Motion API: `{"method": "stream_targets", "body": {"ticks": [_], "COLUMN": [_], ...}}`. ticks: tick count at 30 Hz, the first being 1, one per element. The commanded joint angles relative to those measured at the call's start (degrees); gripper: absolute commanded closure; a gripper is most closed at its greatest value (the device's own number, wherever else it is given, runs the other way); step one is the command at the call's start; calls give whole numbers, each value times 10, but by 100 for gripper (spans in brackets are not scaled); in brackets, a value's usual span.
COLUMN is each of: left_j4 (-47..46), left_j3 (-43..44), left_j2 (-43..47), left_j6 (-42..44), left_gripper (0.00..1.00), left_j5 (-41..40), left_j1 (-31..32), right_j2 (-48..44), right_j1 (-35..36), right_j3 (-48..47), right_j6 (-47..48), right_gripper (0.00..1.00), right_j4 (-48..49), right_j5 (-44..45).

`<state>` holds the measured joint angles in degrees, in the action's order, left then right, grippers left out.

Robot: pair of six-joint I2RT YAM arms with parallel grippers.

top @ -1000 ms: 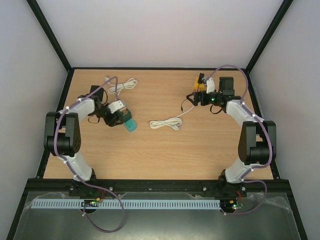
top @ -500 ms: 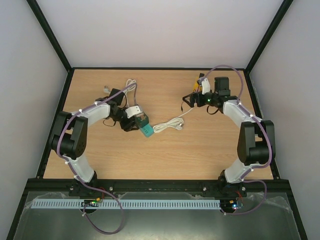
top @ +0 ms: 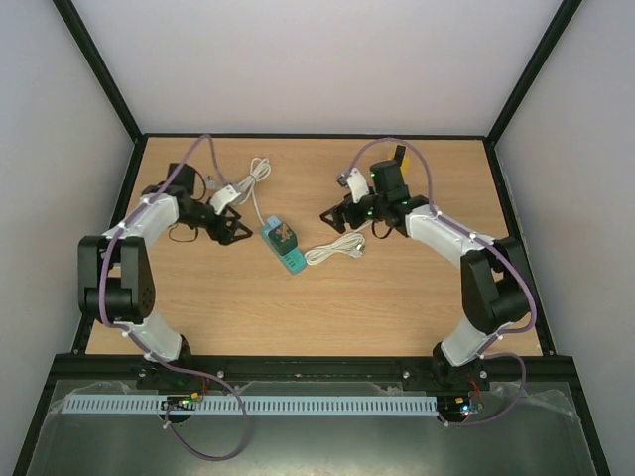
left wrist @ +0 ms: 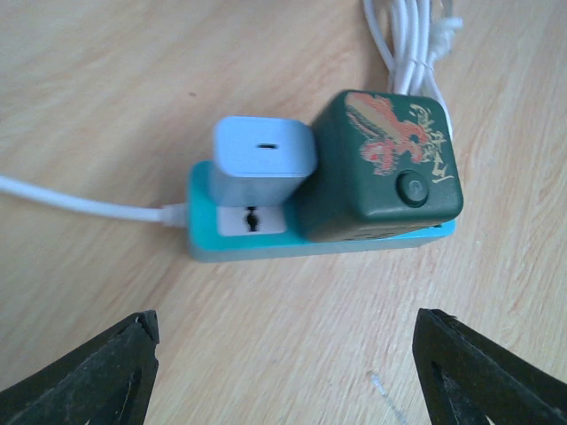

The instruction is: Pull the plug off the socket

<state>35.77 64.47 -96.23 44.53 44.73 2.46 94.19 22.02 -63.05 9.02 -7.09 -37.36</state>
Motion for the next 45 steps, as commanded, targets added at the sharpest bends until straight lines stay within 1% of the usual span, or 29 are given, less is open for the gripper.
{"method": "stream_targets", "body": {"ticks": [1,6,8,10,15,21,22,25,29,34,38,41,45], "left_j4": [3,-99,-137,-158,-162,-188,-190,-191,-189,-190,-184,-173,-159], "left_j3": [-4,-53,-69,-79,-91,-110,-112,-111,-112,-116,-114,-111,-115], "left_j2": [37,74,89,102,113,126,128,129,132,137,136,133,133], "left_j6": [-10,-98,-128,-140,-145,-159,-161,-164,-162,-160,-149,-134,-104], "left_gripper": [17,12,11,11,10,9,9,8,7,7,7,6,7], "left_j5": [59,67,49,35,23,16,15,8,7,7,5,10,31], "left_j1": [-54,-122,-136,-143,-152,-153,-154,-154,-156,-156,-156,-156,-155], "right_j2": [-13,1,13,27,61,97,104,130,146,150,141,124,103], "right_j1": [60,139,167,190,236,265,268,271,271,271,271,271,270], "right_j3": [0,-3,-8,-14,-30,-42,-47,-61,-69,-67,-51,-29,4], "right_j6": [-8,-16,-19,-23,-49,-77,-78,-84,-91,-85,-69,-48,-12], "right_gripper": [2,2,2,2,2,0,2,6,16,34,47,53,58], "right_j4": [34,54,57,57,64,84,86,92,99,96,85,77,58], "right_j5": [66,123,146,166,210,244,254,282,299,290,282,272,251]}}
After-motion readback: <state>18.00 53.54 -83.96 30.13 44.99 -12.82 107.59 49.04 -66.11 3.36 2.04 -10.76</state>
